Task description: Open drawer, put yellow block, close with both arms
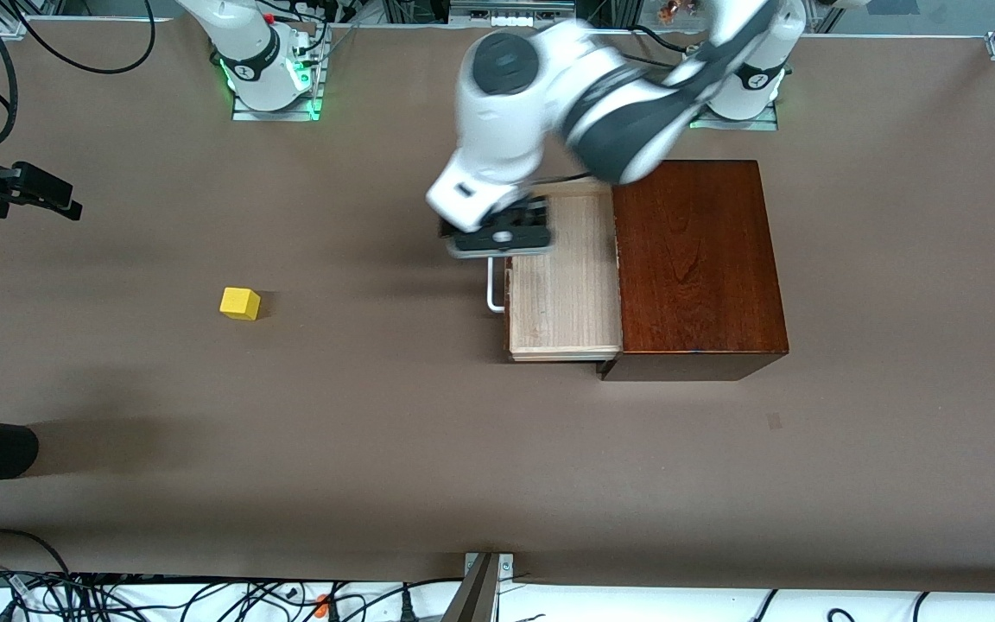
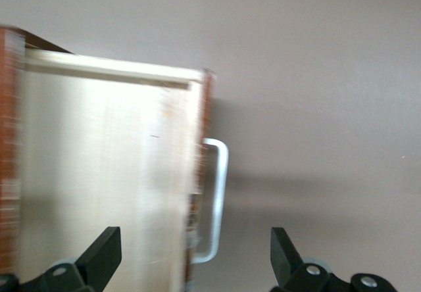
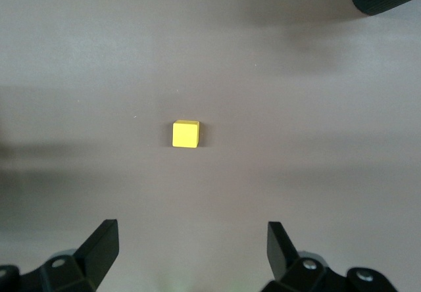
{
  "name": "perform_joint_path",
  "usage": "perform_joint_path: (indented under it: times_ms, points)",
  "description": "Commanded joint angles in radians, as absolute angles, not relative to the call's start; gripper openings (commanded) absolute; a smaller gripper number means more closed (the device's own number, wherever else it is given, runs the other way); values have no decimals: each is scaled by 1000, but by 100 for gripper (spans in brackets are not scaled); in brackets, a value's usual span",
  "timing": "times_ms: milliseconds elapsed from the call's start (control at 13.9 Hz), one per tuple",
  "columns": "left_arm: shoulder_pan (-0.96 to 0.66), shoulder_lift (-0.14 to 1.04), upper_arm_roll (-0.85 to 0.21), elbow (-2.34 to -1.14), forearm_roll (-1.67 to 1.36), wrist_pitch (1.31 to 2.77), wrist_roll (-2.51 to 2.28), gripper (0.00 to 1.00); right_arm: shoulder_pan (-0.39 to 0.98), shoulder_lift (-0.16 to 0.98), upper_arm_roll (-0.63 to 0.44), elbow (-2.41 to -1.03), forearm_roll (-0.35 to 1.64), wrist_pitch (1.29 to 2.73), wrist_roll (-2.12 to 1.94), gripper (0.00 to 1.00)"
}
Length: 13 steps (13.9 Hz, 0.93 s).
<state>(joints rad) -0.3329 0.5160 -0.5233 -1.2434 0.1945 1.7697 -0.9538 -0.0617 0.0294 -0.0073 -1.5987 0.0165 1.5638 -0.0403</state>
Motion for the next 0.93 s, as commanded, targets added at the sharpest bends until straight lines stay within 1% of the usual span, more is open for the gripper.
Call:
perform_joint_path:
  times_ms: [0,72,287,431,503,575,646,718,862]
  points:
    - [-166,342,-546,-1402,108,1752,-876,100,-63,34,-11,-1588,21,1552,-46,100]
    - [-129,313,-546,-1420,94,1743,-852,100,-63,32,-11,-1588,21,1551,-48,100]
    - [-19,278,-546,-1424,71,1717,-775,100,-60,37,-8,-1595,15,1534,-38,100]
    - [27,252,-526,-1427,45,1672,-673,100,-51,78,-2,-1594,17,1500,-40,100]
    - [26,236,-468,-1427,20,1640,-597,100,-38,84,-2,-1600,14,1474,-37,100]
    - [14,210,-387,-1428,-36,1611,-490,100,-31,97,-2,-1609,12,1471,-34,100]
    - [-1,186,-312,-1436,-73,1582,-395,100,-31,113,-2,-1629,14,1494,-31,100]
    - [-24,157,-245,-1451,-81,1556,-314,100,-31,123,-2,-1670,18,1556,-31,100]
    - [-57,91,-140,-1508,-83,1546,-206,100,-29,104,-2,-1815,21,1739,-28,100]
